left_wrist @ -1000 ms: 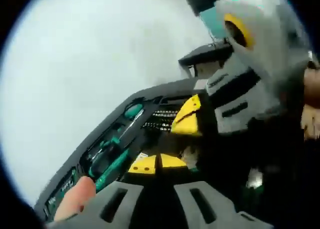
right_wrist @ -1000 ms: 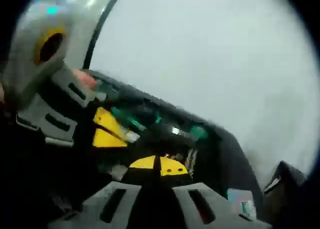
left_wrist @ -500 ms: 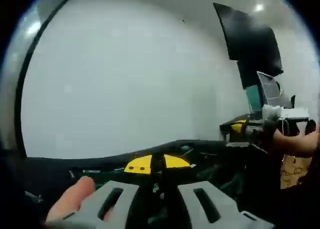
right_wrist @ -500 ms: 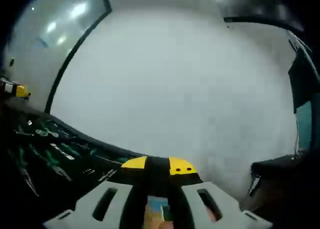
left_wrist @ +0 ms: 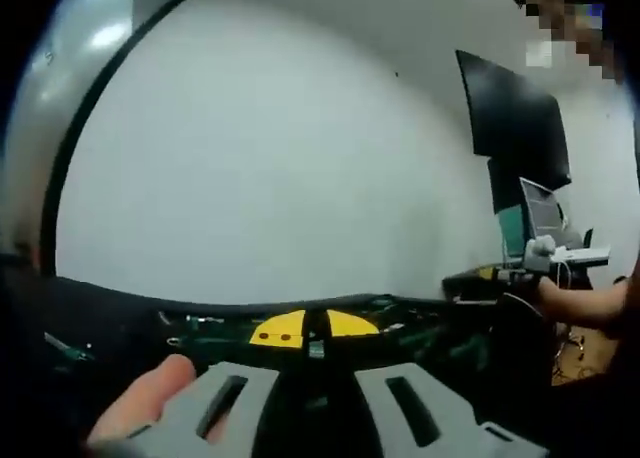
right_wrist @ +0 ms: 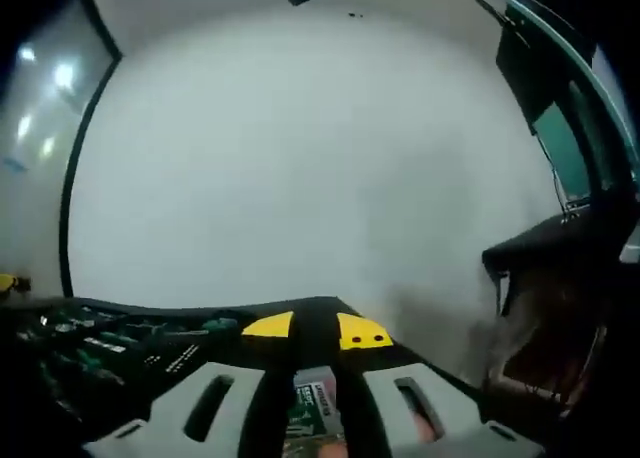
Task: Pick up the tools and put them into their designated positions in the toolbox.
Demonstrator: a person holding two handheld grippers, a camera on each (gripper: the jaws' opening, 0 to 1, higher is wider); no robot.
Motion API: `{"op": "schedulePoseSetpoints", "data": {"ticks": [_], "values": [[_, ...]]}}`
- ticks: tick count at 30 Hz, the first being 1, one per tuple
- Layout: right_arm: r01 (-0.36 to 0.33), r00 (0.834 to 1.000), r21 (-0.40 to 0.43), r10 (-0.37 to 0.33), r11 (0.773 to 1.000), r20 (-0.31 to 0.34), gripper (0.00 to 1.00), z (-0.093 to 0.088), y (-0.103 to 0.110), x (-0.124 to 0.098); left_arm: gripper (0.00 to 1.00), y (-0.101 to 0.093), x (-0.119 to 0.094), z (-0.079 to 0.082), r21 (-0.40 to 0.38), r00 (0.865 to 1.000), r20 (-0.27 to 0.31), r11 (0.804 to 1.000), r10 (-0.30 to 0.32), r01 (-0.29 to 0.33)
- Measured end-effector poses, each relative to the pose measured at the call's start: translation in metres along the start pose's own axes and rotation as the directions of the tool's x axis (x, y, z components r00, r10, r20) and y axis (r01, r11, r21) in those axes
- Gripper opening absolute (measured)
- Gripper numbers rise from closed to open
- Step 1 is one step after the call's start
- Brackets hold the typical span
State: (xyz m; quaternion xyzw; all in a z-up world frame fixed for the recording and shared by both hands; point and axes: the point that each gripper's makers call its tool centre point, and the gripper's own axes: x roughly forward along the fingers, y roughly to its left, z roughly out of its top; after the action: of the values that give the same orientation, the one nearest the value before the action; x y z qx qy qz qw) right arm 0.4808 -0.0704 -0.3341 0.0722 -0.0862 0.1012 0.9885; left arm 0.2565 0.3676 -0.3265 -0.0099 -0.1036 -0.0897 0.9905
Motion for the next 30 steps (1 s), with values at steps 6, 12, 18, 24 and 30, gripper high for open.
{"op": "schedulePoseSetpoints", "data": {"ticks": [6, 12, 18, 24, 30], "values": [[-0.047, 0.991, 0.051, 0.053, 0.998, -0.123, 0.22, -0.01, 0.008, -0.001, 0.07, 0.001, 0.002, -0.004, 0.03, 1.0, -0.029, 1.0, 0.006, -0.005], [-0.104, 0.936, -0.01, 0.095, 0.995, -0.34, 0.39, 0.029, 0.01, 0.008, 0.06, 0.0, 0.003, -0.003, 0.039, 1.0, -0.028, 0.999, -0.003, 0.004], [-0.189, 0.789, -0.075, 0.106, 0.979, -0.605, 0.57, -0.009, 0.025, 0.001, 0.05, 0.006, 0.002, 0.005, 0.003, 1.0, 0.014, 1.0, -0.005, 0.005], [-0.213, 0.68, -0.125, 0.055, 0.969, -0.731, 0.54, -0.057, 0.022, -0.003, 0.05, 0.013, 0.002, 0.007, 0.002, 0.999, 0.026, 1.0, 0.023, -0.024], [-0.275, 0.574, -0.218, -0.022, 0.937, -0.819, 0.57, -0.085, 0.021, -0.003, 0.05, 0.014, 0.002, 0.008, 0.016, 0.999, 0.03, 1.0, 0.025, -0.026]]}}
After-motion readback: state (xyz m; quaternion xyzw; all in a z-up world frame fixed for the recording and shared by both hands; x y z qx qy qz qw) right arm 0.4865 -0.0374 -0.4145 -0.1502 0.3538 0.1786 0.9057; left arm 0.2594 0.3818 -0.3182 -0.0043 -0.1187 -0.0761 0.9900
